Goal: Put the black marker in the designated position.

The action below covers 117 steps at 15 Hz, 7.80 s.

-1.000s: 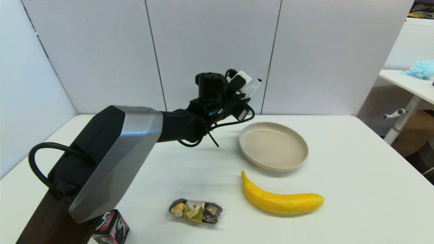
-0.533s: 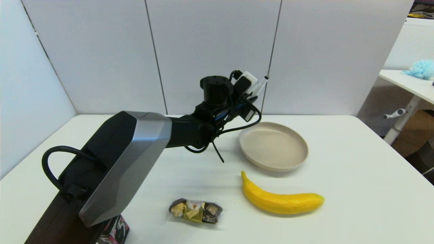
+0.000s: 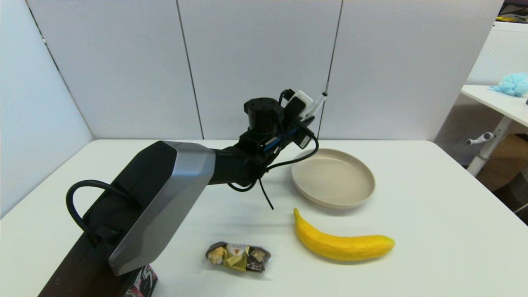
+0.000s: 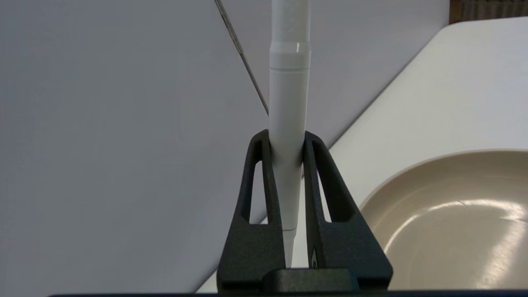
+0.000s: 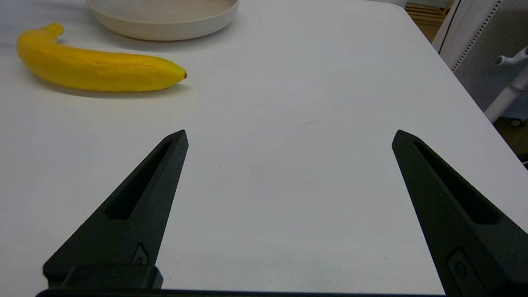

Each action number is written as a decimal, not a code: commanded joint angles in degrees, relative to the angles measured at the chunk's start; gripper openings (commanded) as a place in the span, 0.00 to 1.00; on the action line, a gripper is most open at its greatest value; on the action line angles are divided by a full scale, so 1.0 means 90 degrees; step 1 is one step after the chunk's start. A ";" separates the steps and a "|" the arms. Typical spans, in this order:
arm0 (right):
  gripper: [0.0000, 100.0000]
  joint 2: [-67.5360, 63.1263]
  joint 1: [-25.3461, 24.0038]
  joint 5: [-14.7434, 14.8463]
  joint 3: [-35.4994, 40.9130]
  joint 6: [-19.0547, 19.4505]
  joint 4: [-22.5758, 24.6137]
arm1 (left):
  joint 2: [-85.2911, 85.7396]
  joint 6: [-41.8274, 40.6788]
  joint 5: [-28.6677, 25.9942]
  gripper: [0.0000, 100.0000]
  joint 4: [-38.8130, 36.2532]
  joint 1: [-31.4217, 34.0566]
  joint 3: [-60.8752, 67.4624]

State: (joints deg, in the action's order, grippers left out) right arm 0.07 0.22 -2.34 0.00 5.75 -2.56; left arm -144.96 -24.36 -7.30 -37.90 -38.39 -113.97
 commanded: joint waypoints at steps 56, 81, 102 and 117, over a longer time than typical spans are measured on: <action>1.00 -0.0008 0.0005 -0.0004 0.0000 0.0005 0.0001 | 0.7483 -0.0311 0.1661 1.00 0.4992 0.0437 0.5036; 1.00 -0.0008 0.0005 -0.0004 0.0000 0.0005 0.0001 | 1.4769 0.1427 0.0040 1.00 0.2688 0.4158 1.2488; 1.00 -0.0008 0.0005 -0.0004 0.0000 0.0005 0.0001 | 1.6097 0.2687 0.0802 1.00 0.4192 0.4275 1.2663; 1.00 -0.0008 0.0005 -0.0004 0.0000 -0.0073 0.0001 | 1.6097 0.2687 0.0802 1.00 0.4192 0.4275 1.2663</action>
State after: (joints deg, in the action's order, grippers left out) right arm 0.07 0.27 -2.34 0.00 5.06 -2.52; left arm 0.05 -0.18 -0.07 -0.18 0.07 0.00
